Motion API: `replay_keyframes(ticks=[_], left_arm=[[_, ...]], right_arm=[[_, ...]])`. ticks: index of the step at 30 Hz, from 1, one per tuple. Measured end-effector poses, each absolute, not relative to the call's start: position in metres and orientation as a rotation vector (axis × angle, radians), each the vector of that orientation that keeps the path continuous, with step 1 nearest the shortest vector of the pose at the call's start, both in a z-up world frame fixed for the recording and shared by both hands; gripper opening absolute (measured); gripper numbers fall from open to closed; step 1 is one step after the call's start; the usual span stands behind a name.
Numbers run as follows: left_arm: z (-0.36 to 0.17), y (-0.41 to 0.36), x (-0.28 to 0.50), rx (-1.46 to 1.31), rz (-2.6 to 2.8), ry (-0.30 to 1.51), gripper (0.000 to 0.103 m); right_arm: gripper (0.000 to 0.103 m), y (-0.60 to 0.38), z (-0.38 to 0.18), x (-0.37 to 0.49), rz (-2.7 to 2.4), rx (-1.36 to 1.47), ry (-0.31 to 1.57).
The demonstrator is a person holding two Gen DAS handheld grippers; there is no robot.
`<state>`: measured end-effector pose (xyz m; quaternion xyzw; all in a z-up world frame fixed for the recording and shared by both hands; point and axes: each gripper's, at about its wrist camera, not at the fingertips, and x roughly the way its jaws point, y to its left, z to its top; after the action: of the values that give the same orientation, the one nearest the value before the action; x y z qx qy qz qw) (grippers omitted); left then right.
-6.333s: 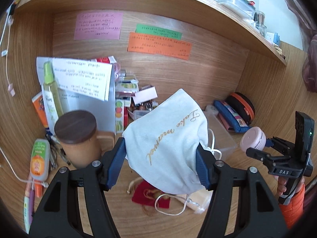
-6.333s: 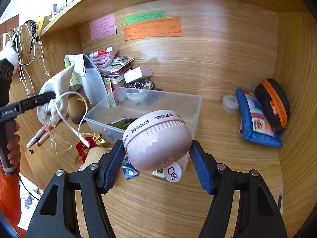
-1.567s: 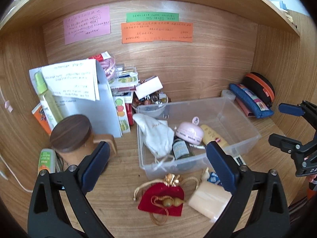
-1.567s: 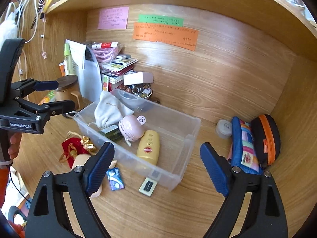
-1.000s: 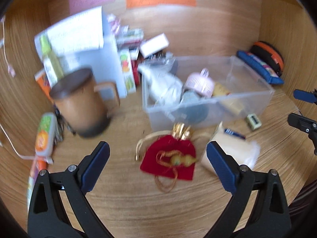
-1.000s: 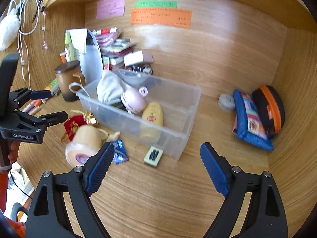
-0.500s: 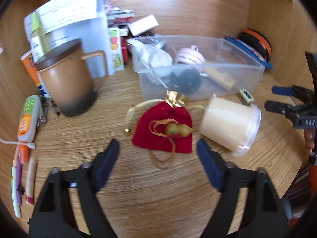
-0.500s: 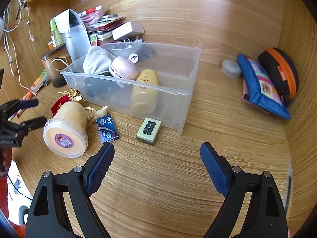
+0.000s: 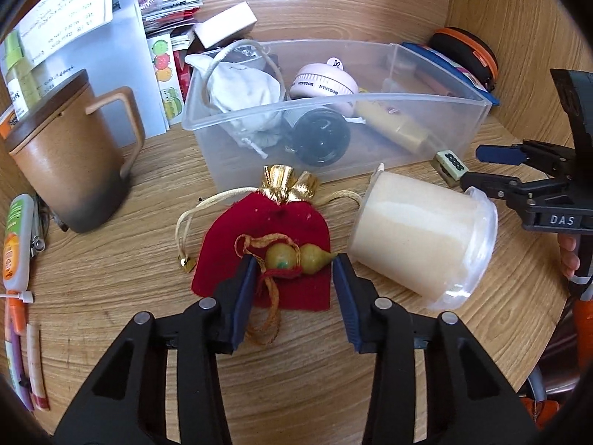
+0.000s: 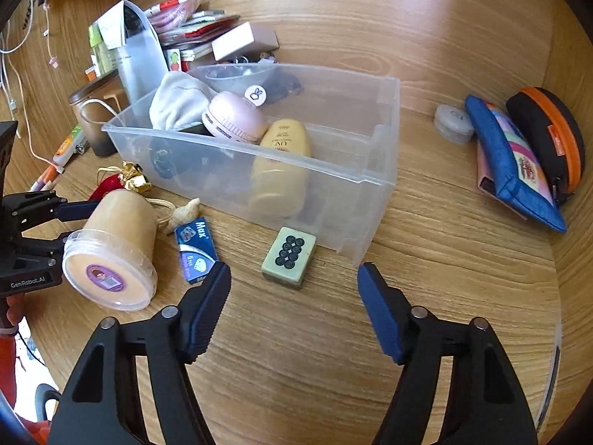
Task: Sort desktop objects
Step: 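Move both tools back toward the red pouch and mahjong tile, then grasp the red velvet pouch with the left tool while the right grasps the mahjong tile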
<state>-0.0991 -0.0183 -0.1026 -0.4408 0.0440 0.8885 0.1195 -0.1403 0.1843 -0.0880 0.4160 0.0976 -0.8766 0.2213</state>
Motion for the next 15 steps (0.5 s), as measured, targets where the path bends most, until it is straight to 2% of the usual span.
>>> replay_keyframes(ticks=[6,7,13,15], left_arm=[[-0.104,-0.017,-0.102,-1.275,2.603,0.137,0.039],[-0.105,-0.016,-0.102,-1.269,2.609,0.140,0.039],[-0.106,-0.016,-0.101,-1.250,2.628,0.152,0.038],[-0.106,-0.016,-0.101,-1.246,2.628,0.150,0.034]], right_arm=[[0.049,0.182,-0.096,-0.155,-2.392,1.206,0.247],[0.044,0.182,-0.097,-0.156,-2.386,1.213,0.245],[0.041,0.178,-0.097,-0.160,-2.383,1.208,0.260],[0.037,0.176,-0.098,-0.160,-2.388,1.195,0.274]])
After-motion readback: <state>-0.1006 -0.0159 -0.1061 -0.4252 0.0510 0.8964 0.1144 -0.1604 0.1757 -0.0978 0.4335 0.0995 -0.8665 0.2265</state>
